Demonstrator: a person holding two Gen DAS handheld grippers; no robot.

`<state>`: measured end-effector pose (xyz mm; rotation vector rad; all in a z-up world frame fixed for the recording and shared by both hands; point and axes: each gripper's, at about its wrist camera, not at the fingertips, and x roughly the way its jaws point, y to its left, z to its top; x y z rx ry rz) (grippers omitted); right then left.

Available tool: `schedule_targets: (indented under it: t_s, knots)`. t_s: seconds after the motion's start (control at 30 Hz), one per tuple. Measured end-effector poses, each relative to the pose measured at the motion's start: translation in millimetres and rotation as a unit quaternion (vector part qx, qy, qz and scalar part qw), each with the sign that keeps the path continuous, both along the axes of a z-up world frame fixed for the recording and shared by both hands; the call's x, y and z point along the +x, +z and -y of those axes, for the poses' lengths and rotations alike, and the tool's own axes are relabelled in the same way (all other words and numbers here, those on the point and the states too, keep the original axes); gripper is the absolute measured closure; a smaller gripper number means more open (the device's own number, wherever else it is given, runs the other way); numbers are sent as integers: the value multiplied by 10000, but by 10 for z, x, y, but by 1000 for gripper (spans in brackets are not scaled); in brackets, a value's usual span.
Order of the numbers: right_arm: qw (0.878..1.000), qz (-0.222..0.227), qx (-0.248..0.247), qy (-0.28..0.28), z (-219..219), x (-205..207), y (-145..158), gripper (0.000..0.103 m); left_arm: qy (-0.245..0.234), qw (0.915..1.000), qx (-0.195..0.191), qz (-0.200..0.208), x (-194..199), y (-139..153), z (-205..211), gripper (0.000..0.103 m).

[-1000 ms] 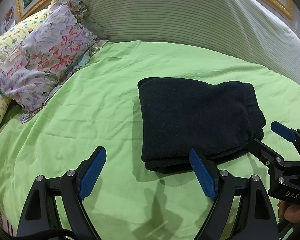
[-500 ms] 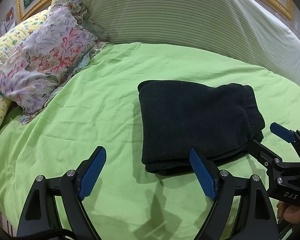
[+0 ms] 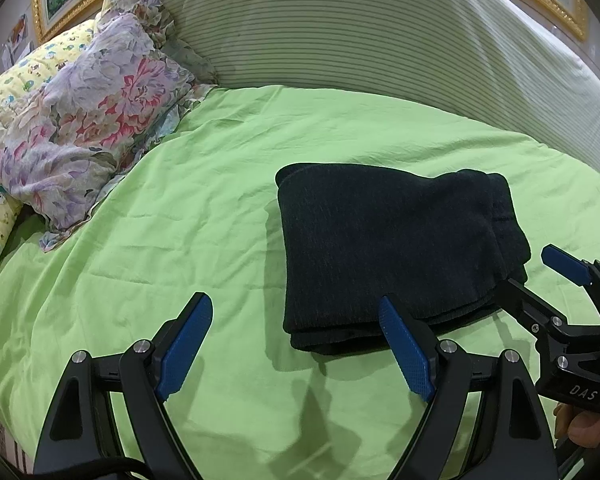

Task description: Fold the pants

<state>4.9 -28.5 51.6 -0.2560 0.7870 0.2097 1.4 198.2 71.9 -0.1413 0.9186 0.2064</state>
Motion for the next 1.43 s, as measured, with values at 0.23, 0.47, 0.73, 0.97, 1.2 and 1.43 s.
schedule_targets:
  t_s: [0.23,0.47,0.73,0.97,1.2,1.43]
  knots:
    - [10000,38,17,-17,-8,-1,42,9,-23,10000,-5,18,29,12,-18,17]
    - [10000,58,38,-45,-3,-12,47,9,-49,10000,-36,30,52,20,-29,17]
    - [9999,89,51,-66,13,-11,73,9,-96,9998,16,170,69,101,-28,18]
    - [9999,100,40,-91,36,-2,88,9,-125,9997,-27,187,78,124,-3,18]
    - [9998,108,65,-153,88,13,112,9,-134,9998,-62,154,94,131,16,17]
    - [9997,107,110,-204,99,21,127,9,-85,9998,-146,65,120,122,38,17]
